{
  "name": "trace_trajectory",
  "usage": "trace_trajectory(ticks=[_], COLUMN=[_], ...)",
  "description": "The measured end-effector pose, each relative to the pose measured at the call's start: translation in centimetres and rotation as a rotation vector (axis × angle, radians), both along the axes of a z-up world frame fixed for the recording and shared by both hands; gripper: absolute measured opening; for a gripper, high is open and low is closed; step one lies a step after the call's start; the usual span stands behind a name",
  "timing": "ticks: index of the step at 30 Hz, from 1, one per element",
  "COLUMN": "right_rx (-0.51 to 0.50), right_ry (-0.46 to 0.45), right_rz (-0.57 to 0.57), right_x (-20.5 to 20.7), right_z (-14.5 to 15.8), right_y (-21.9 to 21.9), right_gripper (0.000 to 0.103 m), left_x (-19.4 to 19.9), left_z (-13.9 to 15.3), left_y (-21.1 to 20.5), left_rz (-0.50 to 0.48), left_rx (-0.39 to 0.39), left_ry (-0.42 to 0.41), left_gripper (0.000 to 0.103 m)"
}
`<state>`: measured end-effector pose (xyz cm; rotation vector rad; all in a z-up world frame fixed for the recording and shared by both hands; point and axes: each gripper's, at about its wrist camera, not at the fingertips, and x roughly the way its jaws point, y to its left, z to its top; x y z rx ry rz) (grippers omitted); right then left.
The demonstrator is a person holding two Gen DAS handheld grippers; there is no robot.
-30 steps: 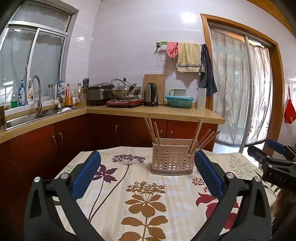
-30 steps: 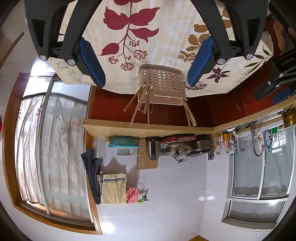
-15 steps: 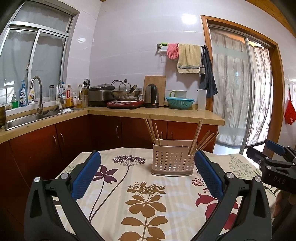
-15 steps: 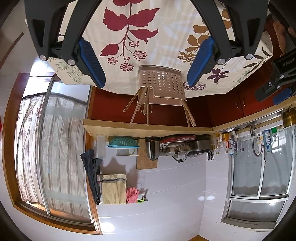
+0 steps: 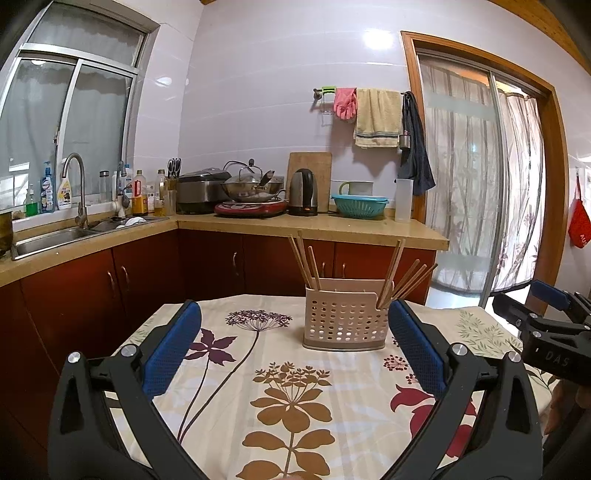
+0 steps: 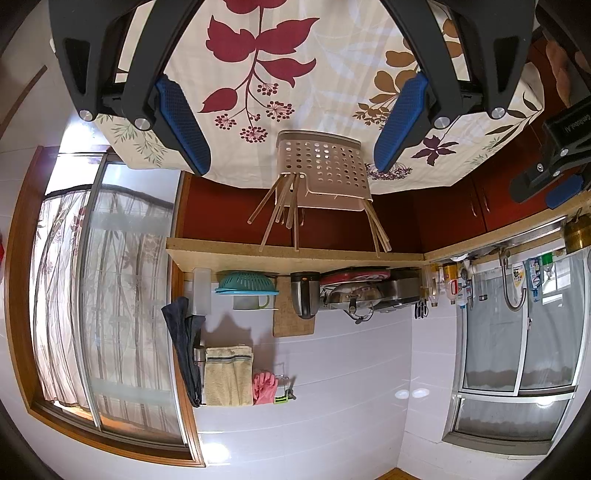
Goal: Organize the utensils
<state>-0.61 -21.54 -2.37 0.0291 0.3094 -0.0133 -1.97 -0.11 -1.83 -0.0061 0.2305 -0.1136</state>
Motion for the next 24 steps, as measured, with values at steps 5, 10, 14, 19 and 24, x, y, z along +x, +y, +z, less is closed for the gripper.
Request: trace_trajectory(ticks=[5,10,14,19,24], right_rx=[-0.001,0.0,0.0,0.002,0.007], right_ry=[0.0,0.003,0.008,0.014,0.037], right_rz=[0.001,0.001,0.003,0.002,-0.01], right_x=[0.0,-0.1,-0.3,-0.2,0.7], right_z=[0.0,-0.1,-0.2,-0.5,-1.1], right_y=[0.0,0.2,0.4,0.5,0.0], right_gripper=[0.087,0.087,0.087,0.088,0.087], left_x=[-0.2,0.1,0.5,1.0,2.5], left_z=[0.2,0.1,-0.1,-0.2,-1.3], left_y=[-0.5,-0.3,0.1,0.4,0.7], left_rz=[-0.002,0.026,0.002,0.008,-0.002], left_rx=[0.028,0.019,-0.007,-0.018,-0.016], left_ry=[-0.011,-0.014,0.003,-0.006,0.036], left_gripper=[0.099,0.099,0.099,0.099,0.099])
